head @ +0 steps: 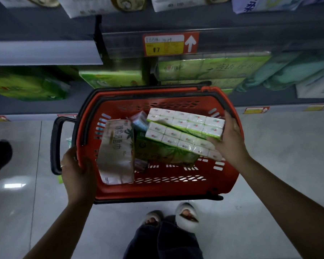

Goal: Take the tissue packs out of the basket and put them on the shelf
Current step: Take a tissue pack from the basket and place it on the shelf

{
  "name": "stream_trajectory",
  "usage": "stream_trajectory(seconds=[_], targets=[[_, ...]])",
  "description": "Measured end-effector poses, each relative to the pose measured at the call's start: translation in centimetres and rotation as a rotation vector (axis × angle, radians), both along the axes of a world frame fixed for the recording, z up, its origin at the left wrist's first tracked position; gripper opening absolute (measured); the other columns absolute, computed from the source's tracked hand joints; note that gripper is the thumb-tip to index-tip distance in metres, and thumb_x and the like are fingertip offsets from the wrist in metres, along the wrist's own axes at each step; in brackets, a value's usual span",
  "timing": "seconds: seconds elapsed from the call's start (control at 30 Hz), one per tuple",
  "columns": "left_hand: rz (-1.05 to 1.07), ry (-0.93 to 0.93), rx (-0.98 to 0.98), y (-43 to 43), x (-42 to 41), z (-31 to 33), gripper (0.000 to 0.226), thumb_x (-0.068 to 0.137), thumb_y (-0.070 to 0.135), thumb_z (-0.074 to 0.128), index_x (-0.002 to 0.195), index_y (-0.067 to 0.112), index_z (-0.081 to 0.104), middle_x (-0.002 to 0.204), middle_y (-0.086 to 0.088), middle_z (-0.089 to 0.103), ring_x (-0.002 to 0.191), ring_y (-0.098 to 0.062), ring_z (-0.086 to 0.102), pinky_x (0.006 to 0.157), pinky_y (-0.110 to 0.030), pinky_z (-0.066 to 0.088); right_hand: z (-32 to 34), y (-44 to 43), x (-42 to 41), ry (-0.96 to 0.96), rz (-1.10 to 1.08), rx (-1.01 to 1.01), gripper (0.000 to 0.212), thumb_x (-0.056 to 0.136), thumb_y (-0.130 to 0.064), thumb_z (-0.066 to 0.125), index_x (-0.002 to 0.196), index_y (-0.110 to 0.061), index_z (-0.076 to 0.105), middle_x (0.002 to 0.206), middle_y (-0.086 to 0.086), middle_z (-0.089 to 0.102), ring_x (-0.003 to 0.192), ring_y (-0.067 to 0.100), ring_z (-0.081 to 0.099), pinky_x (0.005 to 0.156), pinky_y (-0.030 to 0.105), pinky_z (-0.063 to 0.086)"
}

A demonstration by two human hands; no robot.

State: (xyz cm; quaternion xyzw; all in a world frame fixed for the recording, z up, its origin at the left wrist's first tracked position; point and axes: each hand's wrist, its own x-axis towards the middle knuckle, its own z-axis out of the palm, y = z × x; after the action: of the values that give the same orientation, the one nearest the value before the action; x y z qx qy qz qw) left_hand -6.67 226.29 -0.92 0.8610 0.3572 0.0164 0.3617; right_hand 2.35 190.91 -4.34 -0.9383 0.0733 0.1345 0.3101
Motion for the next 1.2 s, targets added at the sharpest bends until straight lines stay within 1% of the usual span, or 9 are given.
stream_trajectory(seconds=[0.07, 0.23, 0.4, 0.5, 0.63, 0.77, 1.0, 1.1, 1.2], targets=[[0.000, 0.011, -0.003, -0.2, -0.3, 0.2, 0.036, 0.098, 0.018, 0.048, 0.134, 0.010, 0.046, 0.129, -0.013, 0.056, 0.117, -0.030, 0.055, 0.090, -0.038, 0.047, 0.3, 0.3, 0.7, -0.060, -0.043, 0.018, 0.067, 0.071, -0.012, 0.080, 0.129, -0.007, 0.047, 0.127, 0.014, 0.050, 0.118, 0.029, 0.049, 0.087, 0.028, 0.039], [-0.056, 0.014, -0.007, -1.0, 0.4, 2.3, 0.040, 0.096, 0.012, 0.050, 0.135, 0.011, 0.042, 0.131, -0.015, 0.054, 0.119, -0.034, 0.054, 0.092, -0.047, 0.049, 3.8, 1.2, 0.9, -0.205, -0.028, 0.087, 0.053, 0.069, -0.002, 0.077, 0.117, -0.008, 0.054, 0.114, 0.011, 0.057, 0.104, 0.026, 0.056, 0.081, 0.029, 0.045], [-0.195, -0.040, 0.016, -2.3, 1.9, 5.8, 0.040, 0.090, 0.017, 0.054, 0.130, 0.017, 0.048, 0.120, -0.011, 0.060, 0.106, -0.028, 0.059, 0.082, -0.041, 0.051, 9.6, 0.9, 0.2, -0.185, -0.088, 0.259, 0.055, 0.072, -0.003, 0.078, 0.120, -0.007, 0.053, 0.111, -0.001, 0.052, 0.098, 0.007, 0.050, 0.075, -0.003, 0.034], [-0.261, -0.059, -0.011, -3.4, 2.9, 9.1, 0.045, 0.088, 0.026, 0.059, 0.130, 0.019, 0.048, 0.119, -0.008, 0.060, 0.106, -0.027, 0.060, 0.083, -0.042, 0.052, 13.6, 0.5, -0.8, -0.100, -0.124, 0.404, 0.055, 0.072, -0.006, 0.078, 0.120, -0.015, 0.052, 0.114, -0.002, 0.057, 0.105, 0.009, 0.053, 0.082, 0.007, 0.042], [-0.394, -0.074, -0.044, -4.9, 3.6, 15.0, 0.081, 0.080, 0.023, 0.075, 0.146, 0.015, 0.028, 0.144, -0.014, 0.042, 0.129, -0.028, 0.043, 0.103, -0.038, 0.037, 19.5, -0.2, -2.0, 0.014, -0.180, 0.562, 0.054, 0.072, -0.004, 0.077, 0.119, -0.020, 0.054, 0.114, -0.003, 0.063, 0.106, 0.009, 0.058, 0.092, 0.026, 0.048], [-0.568, -0.099, -0.017, -5.5, 5.3, 22.2, 0.099, 0.073, 0.016, 0.081, 0.150, 0.013, 0.020, 0.156, -0.014, 0.022, 0.143, -0.028, 0.023, 0.111, -0.039, 0.028, 26.3, -0.4, -3.4, 0.073, -0.179, 0.639, 0.052, 0.073, 0.000, 0.075, 0.114, -0.022, 0.053, 0.112, -0.004, 0.064, 0.099, -0.006, 0.059, 0.086, 0.016, 0.048], [-0.884, -0.124, -0.040, -4.5, 6.6, 33.9, 0.086, 0.064, 0.014, 0.086, 0.139, 0.017, 0.044, 0.142, -0.017, 0.042, 0.127, -0.036, 0.044, 0.097, -0.050, 0.047, 38.0, -0.9, -6.7, 0.058, -0.227, 0.695, 0.046, 0.074, 0.001, 0.075, 0.108, -0.025, 0.056, 0.111, -0.004, 0.064, 0.098, -0.008, 0.059, 0.080, 0.012, 0.048], [-0.832, -0.151, -0.128, -4.5, 6.6, 38.9, 0.073, 0.063, 0.013, 0.085, 0.128, 0.021, 0.052, 0.126, -0.012, 0.053, 0.110, -0.033, 0.057, 0.084, -0.047, 0.053, 42.1, -0.8, -7.6, 0.055, -0.250, 0.711, 0.055, 0.073, -0.013, 0.079, 0.121, -0.019, 0.054, 0.124, 0.002, 0.061, 0.117, 0.012, 0.055, 0.098, 0.031, 0.048], [-0.831, -0.205, -0.169, -4.5, 6.8, 43.1, 0.062, 0.068, 0.008, 0.082, 0.120, 0.030, 0.055, 0.131, -0.016, 0.054, 0.120, -0.034, 0.053, 0.096, -0.047, 0.046, 45.7, -0.5, -7.6, 0.034, -0.237, 0.738, 0.080, 0.062, -0.036, 0.083, 0.132, -0.019, 0.048, 0.135, 0.003, 0.054, 0.126, 0.018, 0.049, 0.104, 0.044, 0.043]])
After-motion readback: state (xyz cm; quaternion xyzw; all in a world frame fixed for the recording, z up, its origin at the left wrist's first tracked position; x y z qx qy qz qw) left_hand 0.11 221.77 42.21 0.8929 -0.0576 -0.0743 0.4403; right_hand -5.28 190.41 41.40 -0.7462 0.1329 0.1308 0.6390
